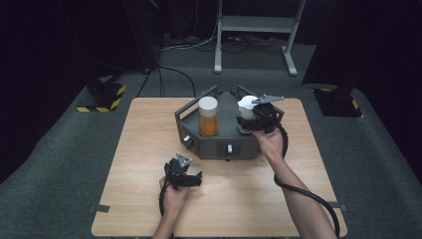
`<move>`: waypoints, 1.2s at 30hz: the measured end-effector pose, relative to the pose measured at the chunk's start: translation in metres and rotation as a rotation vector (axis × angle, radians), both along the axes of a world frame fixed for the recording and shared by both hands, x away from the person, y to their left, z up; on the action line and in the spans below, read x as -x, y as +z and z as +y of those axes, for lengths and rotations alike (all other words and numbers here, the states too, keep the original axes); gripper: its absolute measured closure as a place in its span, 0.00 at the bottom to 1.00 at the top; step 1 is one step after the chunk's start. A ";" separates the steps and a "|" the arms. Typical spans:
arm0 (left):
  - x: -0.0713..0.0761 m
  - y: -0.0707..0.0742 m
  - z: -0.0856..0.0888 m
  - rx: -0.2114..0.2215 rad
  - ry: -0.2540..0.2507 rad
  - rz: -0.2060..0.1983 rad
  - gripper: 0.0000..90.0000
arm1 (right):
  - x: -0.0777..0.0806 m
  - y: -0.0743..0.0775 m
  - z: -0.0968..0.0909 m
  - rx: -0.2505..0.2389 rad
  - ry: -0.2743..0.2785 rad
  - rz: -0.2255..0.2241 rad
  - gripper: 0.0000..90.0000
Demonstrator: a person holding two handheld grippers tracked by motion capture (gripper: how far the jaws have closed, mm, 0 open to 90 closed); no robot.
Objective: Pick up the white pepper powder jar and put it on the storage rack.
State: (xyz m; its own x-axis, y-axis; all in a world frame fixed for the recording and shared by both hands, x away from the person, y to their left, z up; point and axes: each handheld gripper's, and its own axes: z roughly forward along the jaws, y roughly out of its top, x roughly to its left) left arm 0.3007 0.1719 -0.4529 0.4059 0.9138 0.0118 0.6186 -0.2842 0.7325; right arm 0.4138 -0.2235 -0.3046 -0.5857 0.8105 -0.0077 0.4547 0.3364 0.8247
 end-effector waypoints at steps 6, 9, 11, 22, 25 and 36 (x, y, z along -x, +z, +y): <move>0.000 0.000 0.000 0.000 0.000 0.000 0.08 | 0.001 0.000 0.002 -0.001 -0.011 0.002 0.33; 0.000 0.000 0.000 0.001 0.000 0.000 0.08 | 0.002 0.000 0.001 -0.010 -0.013 -0.005 0.30; 0.000 0.000 0.000 0.001 0.000 0.000 0.08 | 0.002 0.001 0.000 -0.013 -0.014 -0.009 0.27; 0.000 0.000 0.000 0.000 0.000 0.000 0.08 | 0.003 0.000 -0.008 -0.012 0.043 -0.008 0.08; 0.000 0.000 0.000 0.001 0.000 0.000 0.08 | 0.004 0.000 -0.011 -0.013 0.048 -0.010 0.07; 0.000 0.000 0.000 0.001 0.000 0.000 0.08 | 0.012 -0.003 -0.020 -0.007 0.050 -0.015 0.08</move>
State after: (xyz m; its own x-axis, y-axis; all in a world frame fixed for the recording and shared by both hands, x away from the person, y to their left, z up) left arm 0.3007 0.1719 -0.4529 0.4058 0.9139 0.0111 0.6188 -0.2837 0.7325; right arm 0.4020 -0.2438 -0.3077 -0.6252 0.7804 -0.0116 0.4250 0.3529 0.8336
